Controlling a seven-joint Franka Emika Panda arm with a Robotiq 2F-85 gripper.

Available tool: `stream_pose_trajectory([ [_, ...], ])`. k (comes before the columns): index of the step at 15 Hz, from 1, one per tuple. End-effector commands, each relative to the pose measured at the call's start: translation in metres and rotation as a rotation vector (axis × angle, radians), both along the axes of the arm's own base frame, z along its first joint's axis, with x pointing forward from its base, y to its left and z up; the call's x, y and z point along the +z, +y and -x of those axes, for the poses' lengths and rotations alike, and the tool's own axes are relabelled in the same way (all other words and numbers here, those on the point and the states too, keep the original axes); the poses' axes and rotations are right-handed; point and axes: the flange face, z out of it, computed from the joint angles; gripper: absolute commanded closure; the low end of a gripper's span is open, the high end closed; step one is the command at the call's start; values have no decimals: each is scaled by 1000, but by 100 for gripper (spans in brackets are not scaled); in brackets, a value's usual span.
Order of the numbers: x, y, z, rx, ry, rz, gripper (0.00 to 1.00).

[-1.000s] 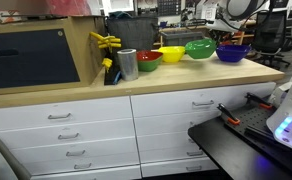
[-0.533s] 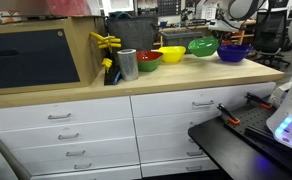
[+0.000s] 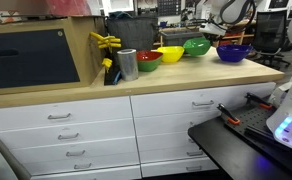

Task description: Remove the top green bowl from the stacked bowls and place it in between the blue and yellow bowls

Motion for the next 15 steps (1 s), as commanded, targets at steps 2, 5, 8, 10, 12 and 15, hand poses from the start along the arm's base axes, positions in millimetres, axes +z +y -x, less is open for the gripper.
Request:
stream_pose_trajectory([
  [2,-20,4,-43,-54,-35,-74,99],
  [5,-29,14,-57,-96,-52,-149,69],
  [8,-20,30,-62,-116,-71,-213,59],
  [10,-8,47,-60,-111,-77,-233,43],
  [12,7,70,-57,-91,-91,-248,27],
  [15,44,109,-49,-15,-118,-262,5],
])
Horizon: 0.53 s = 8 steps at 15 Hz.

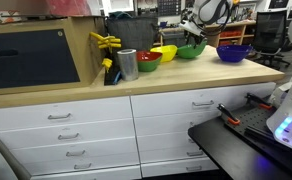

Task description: Remove the top green bowl from the stacked bowls and place it in between the blue and yellow bowls

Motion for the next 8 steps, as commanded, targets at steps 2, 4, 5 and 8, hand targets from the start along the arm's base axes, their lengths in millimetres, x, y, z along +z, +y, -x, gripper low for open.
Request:
stream_pose_trajectory([
  [2,63,59,25,115,-46,-7,0],
  [4,88,85,41,178,-55,-8,0],
  [5,99,99,51,210,-52,-8,0],
  [8,125,133,82,315,-7,57,0],
])
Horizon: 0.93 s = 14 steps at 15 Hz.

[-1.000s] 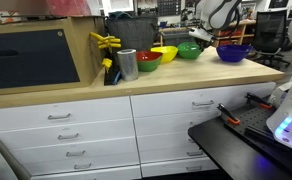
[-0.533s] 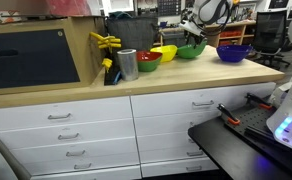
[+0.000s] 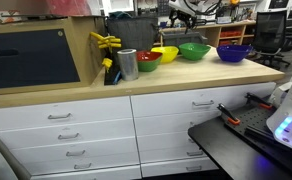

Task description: Remove the top green bowl from the stacked bowls and place it in between the blue and yellow bowls

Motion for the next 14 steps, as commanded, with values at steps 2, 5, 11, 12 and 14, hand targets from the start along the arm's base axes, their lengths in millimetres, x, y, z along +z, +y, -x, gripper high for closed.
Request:
stream_pose_trajectory([
  [2,36,35,55,147,61,105,0],
  [5,48,54,75,295,127,108,0],
  [11,59,70,92,643,260,107,0],
  [12,60,71,93,694,289,115,0],
  [14,63,70,96,795,350,135,0],
])
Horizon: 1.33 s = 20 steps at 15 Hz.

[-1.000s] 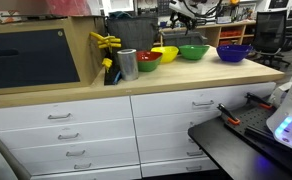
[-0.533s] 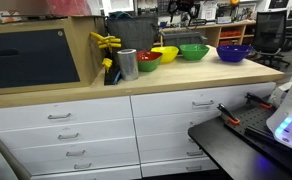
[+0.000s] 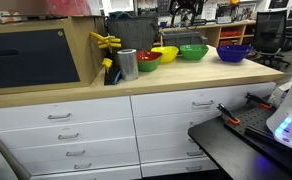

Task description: Remove the top green bowl from the stacked bowls and place it in between the blue and yellow bowls

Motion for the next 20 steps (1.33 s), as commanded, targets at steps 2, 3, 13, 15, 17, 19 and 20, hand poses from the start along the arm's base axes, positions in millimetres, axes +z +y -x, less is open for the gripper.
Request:
stream_pose_trajectory([
  [2,18,-2,4,218,129,37,0],
  [3,21,-4,4,256,152,47,0],
  [13,81,-42,-47,632,343,157,0],
  [15,93,-46,-57,690,353,174,0],
  [17,86,-45,-48,657,330,175,0],
  [19,91,-46,-56,672,334,188,0],
  [20,90,-46,-58,673,337,188,0],
])
